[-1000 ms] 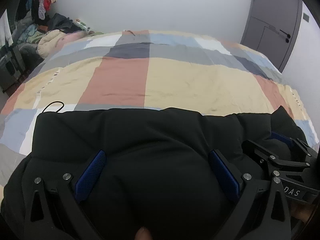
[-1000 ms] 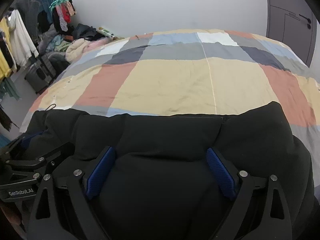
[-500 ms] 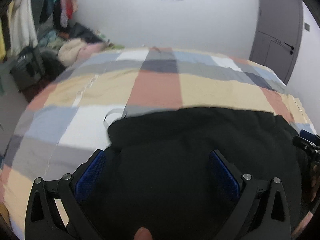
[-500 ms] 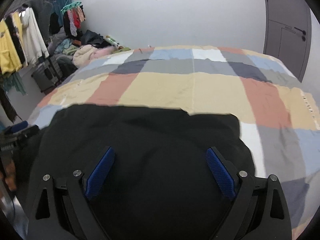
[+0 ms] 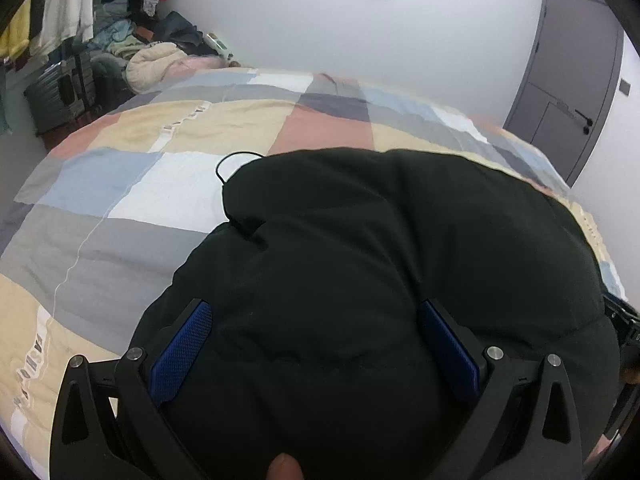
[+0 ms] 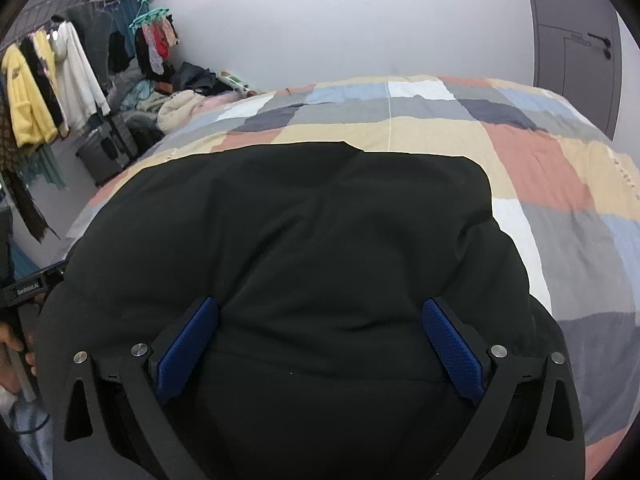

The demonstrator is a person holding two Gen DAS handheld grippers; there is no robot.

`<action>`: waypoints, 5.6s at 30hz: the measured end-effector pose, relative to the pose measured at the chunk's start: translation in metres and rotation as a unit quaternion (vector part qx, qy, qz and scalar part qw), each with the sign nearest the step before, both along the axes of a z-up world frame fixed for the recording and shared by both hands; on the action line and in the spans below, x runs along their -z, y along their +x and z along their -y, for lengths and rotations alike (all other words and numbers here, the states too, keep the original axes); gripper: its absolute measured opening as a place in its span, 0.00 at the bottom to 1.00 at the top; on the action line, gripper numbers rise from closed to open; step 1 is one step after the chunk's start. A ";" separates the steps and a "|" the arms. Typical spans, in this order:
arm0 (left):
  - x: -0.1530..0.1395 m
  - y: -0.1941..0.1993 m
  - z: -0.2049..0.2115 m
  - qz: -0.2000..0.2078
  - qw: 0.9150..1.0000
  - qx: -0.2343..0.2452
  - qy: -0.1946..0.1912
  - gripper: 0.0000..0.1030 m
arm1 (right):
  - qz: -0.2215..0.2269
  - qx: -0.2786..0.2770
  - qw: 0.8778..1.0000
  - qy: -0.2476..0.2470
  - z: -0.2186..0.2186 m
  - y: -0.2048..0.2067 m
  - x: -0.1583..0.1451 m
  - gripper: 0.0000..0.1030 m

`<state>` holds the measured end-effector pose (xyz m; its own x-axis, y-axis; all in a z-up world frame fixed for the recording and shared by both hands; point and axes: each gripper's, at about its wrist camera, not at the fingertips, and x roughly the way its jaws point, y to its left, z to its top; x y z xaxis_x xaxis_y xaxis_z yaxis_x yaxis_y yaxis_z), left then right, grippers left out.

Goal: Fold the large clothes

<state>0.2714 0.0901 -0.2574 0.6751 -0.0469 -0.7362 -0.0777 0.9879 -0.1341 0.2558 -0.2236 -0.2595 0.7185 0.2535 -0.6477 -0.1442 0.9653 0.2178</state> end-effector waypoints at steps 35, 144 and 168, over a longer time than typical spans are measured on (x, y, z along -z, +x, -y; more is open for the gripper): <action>-0.011 -0.047 -0.063 -0.143 0.985 0.043 -0.083 0.26 | -0.128 0.009 0.989 0.078 0.070 -0.079 -0.011 0.30; -0.186 -0.307 0.121 0.089 0.994 0.048 0.040 0.82 | 0.147 0.023 0.989 -0.013 -0.057 -0.305 -0.151 1.00; -0.179 -0.306 0.121 0.079 0.995 0.042 0.039 0.82 | 0.136 0.035 0.990 -0.013 -0.048 -0.309 -0.144 1.00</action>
<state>-0.0348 -0.0308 -0.0783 0.7785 -0.0552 -0.6252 0.0212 0.9979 -0.0617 -0.0532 -0.1759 -0.1159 0.8821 0.1827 -0.4342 -0.1269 0.9798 0.1544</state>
